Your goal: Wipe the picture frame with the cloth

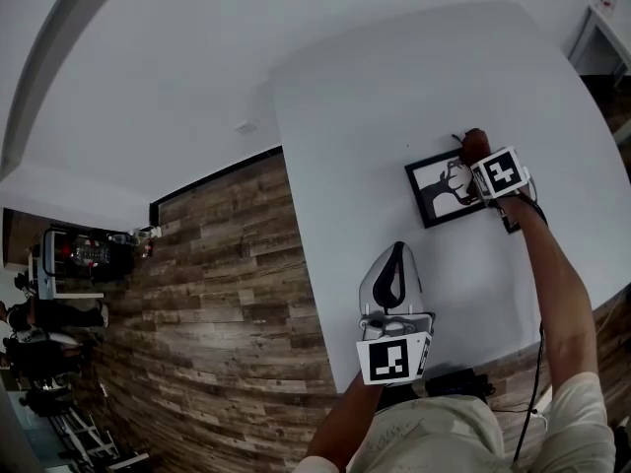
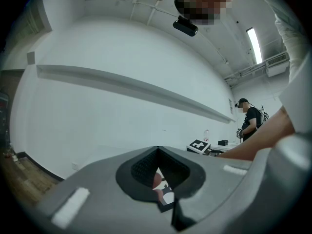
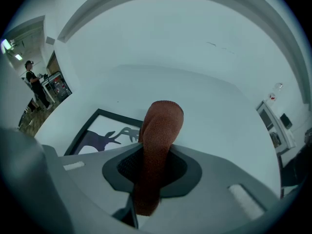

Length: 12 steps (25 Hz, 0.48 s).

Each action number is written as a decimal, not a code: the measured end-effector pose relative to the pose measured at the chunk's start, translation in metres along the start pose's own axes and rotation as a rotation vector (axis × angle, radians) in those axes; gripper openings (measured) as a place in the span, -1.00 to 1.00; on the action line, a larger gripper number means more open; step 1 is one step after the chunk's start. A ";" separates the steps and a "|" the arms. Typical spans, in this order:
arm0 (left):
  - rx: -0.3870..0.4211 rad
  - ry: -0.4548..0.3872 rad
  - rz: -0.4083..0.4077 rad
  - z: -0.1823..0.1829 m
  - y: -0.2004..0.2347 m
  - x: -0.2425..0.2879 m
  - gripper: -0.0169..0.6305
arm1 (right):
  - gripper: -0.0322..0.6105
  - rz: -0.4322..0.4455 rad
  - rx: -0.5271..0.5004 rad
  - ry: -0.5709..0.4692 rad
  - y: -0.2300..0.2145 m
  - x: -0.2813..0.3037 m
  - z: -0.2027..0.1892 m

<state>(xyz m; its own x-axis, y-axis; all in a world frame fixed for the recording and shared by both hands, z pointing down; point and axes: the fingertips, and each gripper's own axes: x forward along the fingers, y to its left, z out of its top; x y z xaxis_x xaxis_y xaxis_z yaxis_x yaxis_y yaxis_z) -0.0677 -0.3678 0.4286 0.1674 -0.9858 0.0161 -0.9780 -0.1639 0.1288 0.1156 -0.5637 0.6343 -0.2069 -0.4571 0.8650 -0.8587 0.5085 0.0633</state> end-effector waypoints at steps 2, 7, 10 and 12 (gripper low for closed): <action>-0.008 -0.006 -0.001 0.001 -0.002 0.002 -0.95 | -0.59 -0.013 0.012 0.010 -0.010 -0.001 -0.005; -0.002 -0.012 -0.011 0.002 -0.008 0.002 -0.95 | -0.59 -0.014 0.020 -0.004 -0.011 -0.007 -0.007; -0.002 -0.013 -0.007 0.003 -0.007 0.000 -0.95 | -0.59 0.023 0.011 -0.036 0.008 -0.015 -0.002; -0.005 -0.015 -0.005 0.004 -0.007 0.000 -0.95 | -0.59 0.060 -0.004 -0.056 0.029 -0.020 0.003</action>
<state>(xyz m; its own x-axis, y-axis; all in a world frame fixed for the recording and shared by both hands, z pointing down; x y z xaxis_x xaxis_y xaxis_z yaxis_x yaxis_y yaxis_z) -0.0617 -0.3670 0.4237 0.1701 -0.9854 0.0005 -0.9766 -0.1685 0.1333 0.0937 -0.5421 0.6173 -0.2841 -0.4658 0.8380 -0.8421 0.5392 0.0142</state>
